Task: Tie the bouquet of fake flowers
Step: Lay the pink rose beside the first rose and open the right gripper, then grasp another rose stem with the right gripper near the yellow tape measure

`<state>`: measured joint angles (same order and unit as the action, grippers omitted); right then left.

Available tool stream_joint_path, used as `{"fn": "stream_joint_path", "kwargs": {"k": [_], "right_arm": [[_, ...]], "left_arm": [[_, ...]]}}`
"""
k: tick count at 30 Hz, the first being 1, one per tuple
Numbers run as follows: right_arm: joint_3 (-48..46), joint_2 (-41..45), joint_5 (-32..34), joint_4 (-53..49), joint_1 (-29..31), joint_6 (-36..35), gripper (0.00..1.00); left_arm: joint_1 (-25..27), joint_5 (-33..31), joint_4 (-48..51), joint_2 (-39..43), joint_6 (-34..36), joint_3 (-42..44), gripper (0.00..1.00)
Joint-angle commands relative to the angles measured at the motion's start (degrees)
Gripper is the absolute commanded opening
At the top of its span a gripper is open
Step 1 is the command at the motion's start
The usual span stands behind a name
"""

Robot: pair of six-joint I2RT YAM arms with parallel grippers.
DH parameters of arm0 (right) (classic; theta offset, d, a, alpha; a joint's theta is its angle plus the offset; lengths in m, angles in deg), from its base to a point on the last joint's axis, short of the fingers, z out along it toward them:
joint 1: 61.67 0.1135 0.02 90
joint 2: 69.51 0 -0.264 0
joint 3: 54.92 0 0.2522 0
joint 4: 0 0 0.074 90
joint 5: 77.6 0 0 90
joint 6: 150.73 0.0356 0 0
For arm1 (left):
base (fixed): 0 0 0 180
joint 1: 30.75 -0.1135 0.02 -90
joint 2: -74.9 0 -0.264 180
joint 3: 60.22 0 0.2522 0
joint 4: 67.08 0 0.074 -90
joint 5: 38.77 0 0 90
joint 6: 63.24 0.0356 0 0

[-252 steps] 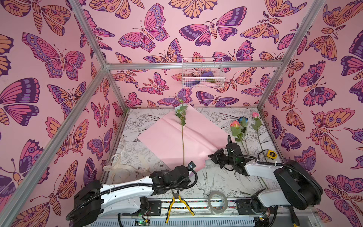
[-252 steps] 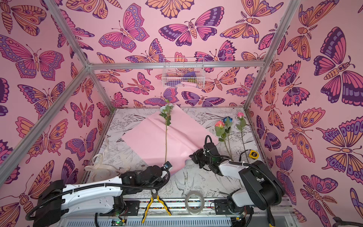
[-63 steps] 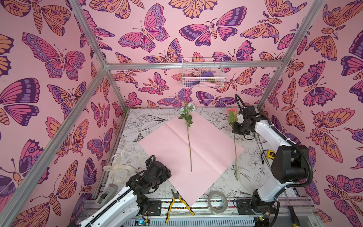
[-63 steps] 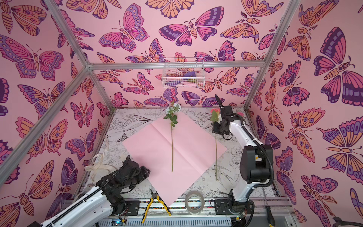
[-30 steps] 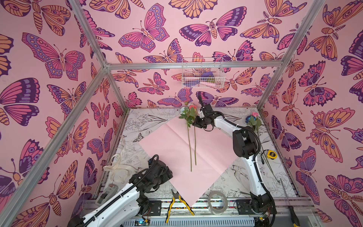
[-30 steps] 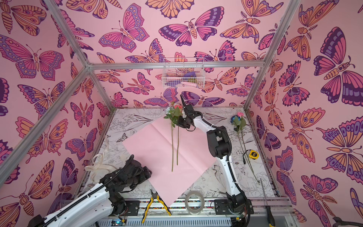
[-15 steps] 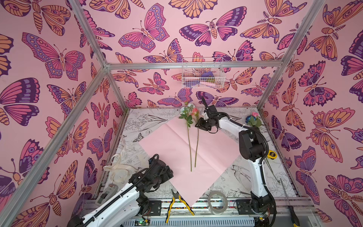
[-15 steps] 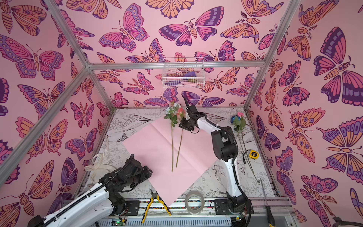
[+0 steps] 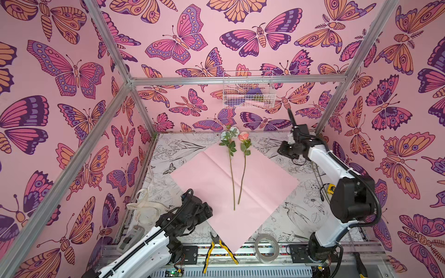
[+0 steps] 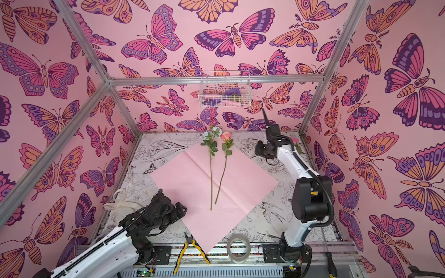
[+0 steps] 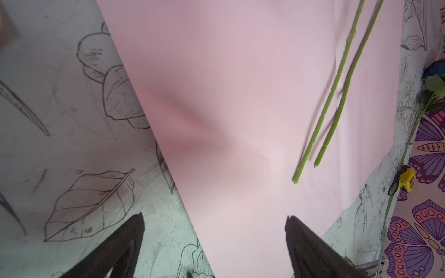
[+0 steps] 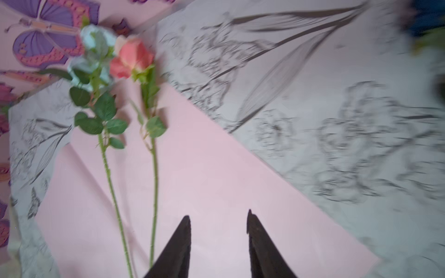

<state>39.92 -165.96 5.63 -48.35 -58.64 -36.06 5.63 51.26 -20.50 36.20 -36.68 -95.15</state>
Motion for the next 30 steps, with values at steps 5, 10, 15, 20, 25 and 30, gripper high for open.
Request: {"fn": "stream_joint_path", "kwargs": {"k": [5, 10, 15, 20, 25, 30], "right_arm": [[-6.0, 1.3, 6.5, -8.7, -15.4, -8.5, 0.4], [-3.8, -4.4, 6.4, -8.8, -20.2, -11.3, 0.4], [-0.2, -10.3, 8.8, -8.4, -20.3, -13.8, 0.4], [3.4, -16.0, 7.3, -7.7, -20.3, -15.6, 0.39], [6.5, -20.4, 6.2, -8.0, -20.3, -17.0, 0.38], [7.9, -23.4, 3.1, -8.1, -20.3, -17.1, 0.36]], "left_arm": [[-0.3, 0.1, 0.7, 0.5, 0.6, -0.6, 1.0], [-0.3, 0.0, 0.8, 0.7, 0.5, -0.5, 1.0], [-0.3, -0.3, 0.9, 0.7, 0.5, -0.6, 1.0], [-0.3, -0.6, 1.0, 0.6, 0.4, -0.6, 1.0], [-0.4, -0.7, 1.0, 0.6, 0.4, -0.8, 1.0], [-0.4, -1.0, 1.0, 0.6, 0.3, -0.8, 1.0]]}}
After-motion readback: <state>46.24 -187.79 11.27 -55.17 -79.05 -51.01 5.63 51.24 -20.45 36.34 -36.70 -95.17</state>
